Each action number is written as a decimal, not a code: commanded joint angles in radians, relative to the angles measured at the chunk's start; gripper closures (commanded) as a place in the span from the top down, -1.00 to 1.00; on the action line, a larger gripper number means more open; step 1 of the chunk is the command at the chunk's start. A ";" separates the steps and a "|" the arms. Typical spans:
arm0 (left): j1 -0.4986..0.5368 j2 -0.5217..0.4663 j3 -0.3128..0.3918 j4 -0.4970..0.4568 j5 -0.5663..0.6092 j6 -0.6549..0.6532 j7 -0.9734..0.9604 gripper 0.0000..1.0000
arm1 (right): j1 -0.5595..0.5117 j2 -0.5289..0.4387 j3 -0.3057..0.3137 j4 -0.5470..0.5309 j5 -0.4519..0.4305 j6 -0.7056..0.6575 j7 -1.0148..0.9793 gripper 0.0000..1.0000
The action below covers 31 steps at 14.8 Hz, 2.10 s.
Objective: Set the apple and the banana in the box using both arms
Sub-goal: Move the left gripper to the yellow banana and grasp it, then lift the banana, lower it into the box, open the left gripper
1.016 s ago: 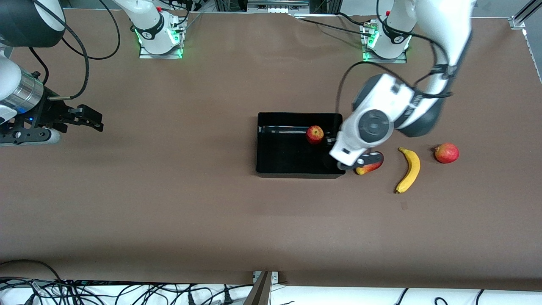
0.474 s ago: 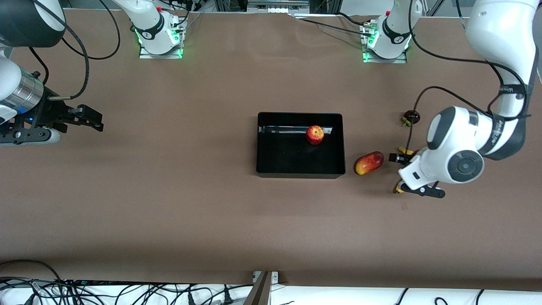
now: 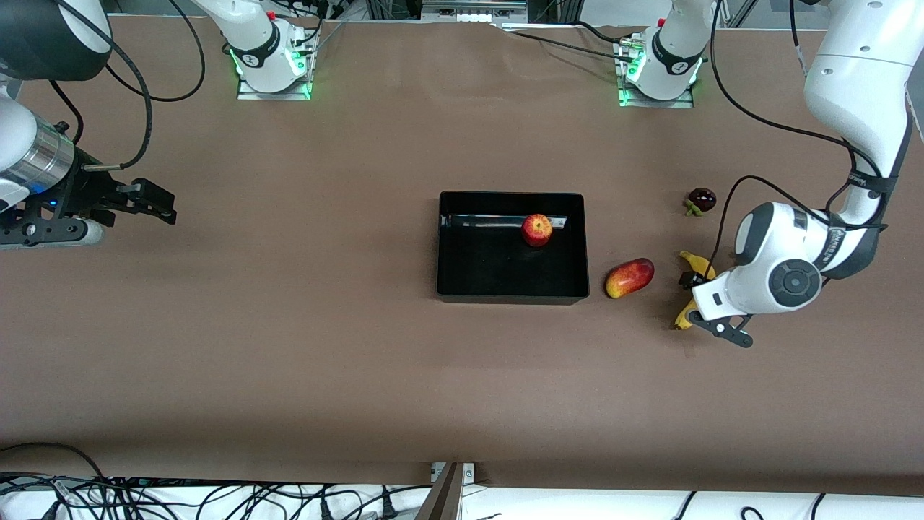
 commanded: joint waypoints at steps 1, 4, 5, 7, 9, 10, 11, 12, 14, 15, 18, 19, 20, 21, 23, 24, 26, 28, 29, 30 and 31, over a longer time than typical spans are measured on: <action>0.031 0.000 -0.014 -0.035 0.042 0.056 0.022 0.30 | 0.001 -0.013 0.002 -0.013 -0.011 0.005 -0.001 1.00; 0.037 0.009 -0.014 -0.040 0.065 0.075 0.026 -0.50 | 0.001 -0.013 0.002 -0.013 -0.011 0.005 -0.001 1.00; 0.037 0.004 -0.016 -0.043 0.064 0.070 0.037 -0.77 | 0.001 -0.013 0.002 -0.013 -0.011 0.005 -0.001 1.00; 0.038 -0.014 -0.020 -0.038 0.062 0.058 0.040 -0.98 | 0.001 -0.013 0.002 -0.013 -0.011 0.005 -0.001 1.00; 0.039 -0.055 -0.046 -0.021 0.042 -0.033 0.036 -0.98 | 0.001 -0.013 0.002 -0.013 -0.011 0.005 -0.001 1.00; 0.037 -0.084 -0.089 0.006 0.023 -0.107 0.026 -0.98 | 0.001 -0.013 0.002 -0.013 -0.011 0.005 -0.001 1.00; 0.037 -0.100 -0.132 0.049 -0.008 -0.188 0.022 -0.98 | 0.001 -0.013 0.002 -0.013 -0.011 0.005 -0.001 1.00; 0.031 -0.100 -0.169 0.110 -0.048 -0.282 0.016 -0.98 | 0.001 -0.013 0.001 -0.013 -0.011 0.005 -0.001 1.00; -0.003 -0.098 -0.197 0.207 -0.129 -0.399 -0.033 -0.97 | 0.001 -0.013 0.001 -0.013 -0.011 0.005 -0.001 1.00; -0.024 -0.098 -0.198 0.226 -0.184 -0.414 -0.079 -0.97 | 0.001 -0.013 0.001 -0.013 -0.011 0.005 -0.001 1.00; -0.150 -0.092 -0.200 0.261 -0.296 -0.414 -0.348 -0.85 | 0.001 -0.013 0.002 -0.013 -0.011 0.005 -0.001 1.00; -0.206 -0.079 -0.200 0.278 -0.298 -0.407 -0.459 -0.85 | 0.001 -0.013 0.002 -0.013 -0.011 0.005 -0.001 1.00; -0.280 -0.050 -0.200 0.298 -0.300 -0.399 -0.560 -0.85 | 0.001 -0.013 0.002 -0.013 -0.010 0.005 -0.001 1.00; -0.347 -0.017 -0.197 0.330 -0.298 -0.373 -0.649 -0.85 | 0.001 -0.013 0.002 -0.013 -0.008 0.005 -0.001 1.00; -0.423 0.030 -0.192 0.338 -0.295 -0.247 -0.842 -0.76 | 0.001 -0.013 0.002 -0.013 -0.008 0.005 -0.001 1.00; -0.440 0.046 -0.192 0.326 -0.289 -0.161 -0.903 -0.76 | 0.001 -0.013 0.002 -0.013 -0.008 0.005 -0.001 1.00; -0.500 0.089 -0.176 0.306 -0.277 -0.064 -0.954 -0.77 | 0.001 -0.013 0.002 -0.013 -0.008 0.004 -0.001 1.00; -0.547 0.124 -0.134 0.304 -0.266 -0.020 -0.960 -0.76 | 0.001 -0.013 0.002 -0.013 -0.008 0.001 -0.001 1.00; -0.564 0.142 -0.125 0.304 -0.266 -0.016 -0.962 -0.76 | 0.001 -0.013 0.002 -0.013 -0.008 -0.001 -0.001 1.00; -0.580 0.153 -0.114 0.304 -0.266 -0.013 -0.962 -0.76 | 0.003 -0.013 0.002 -0.013 -0.008 -0.001 -0.001 1.00; -0.592 0.156 -0.102 0.302 -0.264 -0.013 -0.962 -0.76 | 0.003 -0.013 0.002 -0.013 -0.008 -0.001 -0.001 1.00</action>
